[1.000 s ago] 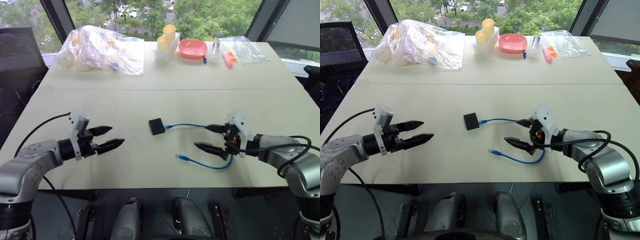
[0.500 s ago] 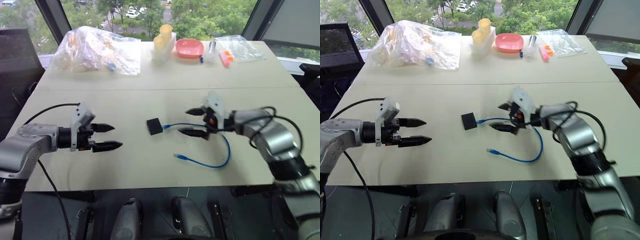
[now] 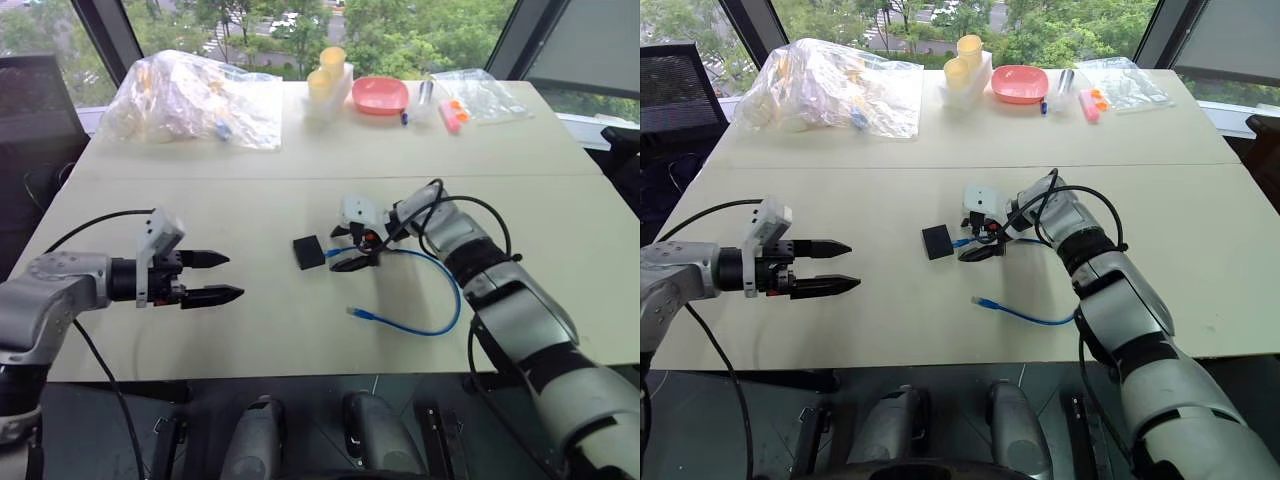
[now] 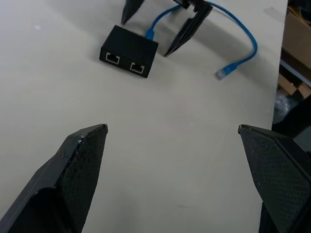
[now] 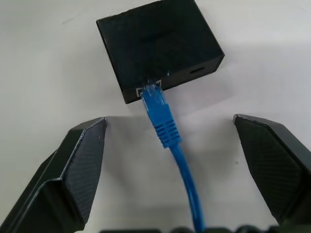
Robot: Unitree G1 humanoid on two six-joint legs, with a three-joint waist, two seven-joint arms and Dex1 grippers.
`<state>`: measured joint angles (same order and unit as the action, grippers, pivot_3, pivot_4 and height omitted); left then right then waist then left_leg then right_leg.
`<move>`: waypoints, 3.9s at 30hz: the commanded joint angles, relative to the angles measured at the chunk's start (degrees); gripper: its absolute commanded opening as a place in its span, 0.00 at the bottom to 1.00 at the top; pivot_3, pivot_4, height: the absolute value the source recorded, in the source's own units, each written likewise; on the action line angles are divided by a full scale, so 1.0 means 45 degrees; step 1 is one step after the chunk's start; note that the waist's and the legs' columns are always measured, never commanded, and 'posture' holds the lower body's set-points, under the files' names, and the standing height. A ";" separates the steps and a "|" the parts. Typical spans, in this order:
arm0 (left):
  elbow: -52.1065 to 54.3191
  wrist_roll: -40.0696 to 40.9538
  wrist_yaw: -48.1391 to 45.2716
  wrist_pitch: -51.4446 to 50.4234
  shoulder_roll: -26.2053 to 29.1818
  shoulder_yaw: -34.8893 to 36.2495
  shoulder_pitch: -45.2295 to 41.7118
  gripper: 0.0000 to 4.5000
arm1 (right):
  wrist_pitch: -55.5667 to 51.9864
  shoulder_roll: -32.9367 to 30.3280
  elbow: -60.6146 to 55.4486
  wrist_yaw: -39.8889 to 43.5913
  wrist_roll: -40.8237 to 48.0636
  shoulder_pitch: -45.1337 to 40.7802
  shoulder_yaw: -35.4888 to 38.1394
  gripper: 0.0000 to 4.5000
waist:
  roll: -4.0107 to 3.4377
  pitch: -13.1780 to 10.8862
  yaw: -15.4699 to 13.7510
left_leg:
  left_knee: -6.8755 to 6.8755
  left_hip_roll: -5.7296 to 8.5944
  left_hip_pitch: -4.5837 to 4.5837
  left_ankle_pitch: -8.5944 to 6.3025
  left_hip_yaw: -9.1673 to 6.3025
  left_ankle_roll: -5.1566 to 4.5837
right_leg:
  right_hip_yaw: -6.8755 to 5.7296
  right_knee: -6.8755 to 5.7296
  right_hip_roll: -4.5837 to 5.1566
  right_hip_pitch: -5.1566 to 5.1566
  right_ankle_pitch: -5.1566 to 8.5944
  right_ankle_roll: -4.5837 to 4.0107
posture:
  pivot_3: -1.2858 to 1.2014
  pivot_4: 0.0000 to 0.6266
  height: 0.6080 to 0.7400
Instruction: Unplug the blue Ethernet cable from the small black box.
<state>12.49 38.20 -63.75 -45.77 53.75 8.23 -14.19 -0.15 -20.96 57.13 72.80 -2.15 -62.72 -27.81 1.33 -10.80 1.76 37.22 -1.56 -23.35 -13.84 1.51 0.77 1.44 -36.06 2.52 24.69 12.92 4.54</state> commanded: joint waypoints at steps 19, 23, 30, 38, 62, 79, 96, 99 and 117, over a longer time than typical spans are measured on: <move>-0.7815 -0.0574 0.0146 0.1563 -0.4184 -0.0478 -0.6924 1.00 | 0.4215 -0.1480 -0.6478 -0.7834 -0.3490 0.2715 0.2064 0.01 | 0.0007 0.0003 -0.0121 | 0.0016 0.0056 -0.0051 0.0036 -0.0004 0.0052 | 0.0005 -0.0030 0.0008 0.0047 -0.0056 0.0089 | 0.52 0.24 1.00; -1.0713 -0.1771 -0.0420 0.2936 -0.4818 -0.1026 -0.8783 1.00 | 0.3377 -0.1564 -0.9067 -0.8658 -0.4221 0.3704 0.2292 0.01 | 0.0007 0.0003 -0.0035 | -0.0020 0.0058 -0.0051 0.0033 -0.0003 0.0047 | 0.0007 -0.0027 -0.0004 0.0067 -0.0054 0.0097 | 0.52 0.24 1.00; -1.4613 -0.2981 -0.1839 0.4502 -0.5565 -0.1165 -1.1024 1.00 | 0.2760 -0.1458 -1.0785 -0.9085 -0.5099 0.4306 0.2099 0.01 | 0.0012 0.0000 -0.0104 | -0.0007 0.0065 -0.0052 0.0033 -0.0001 0.0046 | 0.0007 -0.0019 -0.0005 0.0057 -0.0051 0.0098 | 0.52 0.24 1.00; -1.6149 -0.3792 -0.2462 0.5258 -0.6117 -0.0956 -1.1996 1.00 | 0.2233 -0.1352 -1.1553 -0.8967 -0.5354 0.4577 0.1993 0.01 | 0.0012 0.0000 -0.0153 | -0.0004 0.0066 -0.0060 0.0032 -0.0007 0.0046 | 0.0007 -0.0017 -0.0005 0.0056 -0.0049 0.0100 | 0.52 0.24 1.00; -1.6717 -0.4723 -0.3459 0.5540 -0.5946 -0.0740 -1.2048 0.11 | 0.2384 -0.2085 -1.2048 -0.8796 -0.6073 0.4683 0.2055 0.61 | 0.0012 0.0000 -0.0129 | -0.0003 0.0066 -0.0062 0.0032 -0.0022 0.0045 | 0.0005 -0.0024 -0.0012 0.0059 -0.0048 0.0102 | 0.52 0.24 1.00; -1.2494 -0.1850 -0.5586 0.0224 -0.4655 0.0896 -1.0993 0.11 | -1.3085 0.5081 -1.7702 -0.9946 0.9640 0.8220 0.9133 0.99 | 0.0032 0.0012 -0.0109 | 0.0021 -0.0020 -0.0010 0.0028 -0.0048 0.0035 | -0.0026 -0.0035 -0.0026 0.0008 -0.0050 0.0023 | 0.52 0.24 1.00; -0.9856 -0.0479 -0.5175 -0.1596 -0.3463 0.0770 -0.9811 0.11 | -1.0672 0.6147 -1.4867 -1.0301 1.0191 0.6576 0.7503 0.99 | 0.0032 0.0012 -0.0124 | -0.0002 -0.0001 -0.0035 0.0028 -0.0049 0.0034 | -0.0024 -0.0035 -0.0030 0.0030 -0.0069 0.0066 | 0.52 0.24 1.00; -0.9709 -0.0446 -0.5195 -0.1600 -0.3461 0.0697 -0.9752 0.11 | -1.0628 0.6014 -1.4838 -1.0301 1.0306 0.6541 0.7450 0.99 | 0.0031 0.0012 -0.0124 | -0.0001 -0.0001 -0.0035 0.0028 -0.0049 0.0034 | -0.0024 -0.0035 -0.0034 0.0031 -0.0069 0.0065 | 0.52 0.24 1.00; -0.9890 -0.0434 -0.5192 -0.1307 -0.3527 0.0464 -0.9730 0.11 | -1.0419 0.6034 -1.4977 -1.0459 1.0911 0.6657 0.7085 0.94 | 0.0031 0.0012 -0.0117 | -0.0004 -0.0004 -0.0035 0.0028 -0.0049 0.0034 | -0.0023 -0.0034 -0.0042 0.0036 -0.0068 0.0064 | 0.52 0.24 1.00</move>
<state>-33.08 35.04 -86.70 -52.20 37.32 9.86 -57.74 -48.16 5.84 -8.66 25.64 45.39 -32.36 4.63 1.47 -10.74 1.24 37.21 -1.58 -23.51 -13.72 1.30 0.93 1.33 -36.21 2.33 24.85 12.61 4.83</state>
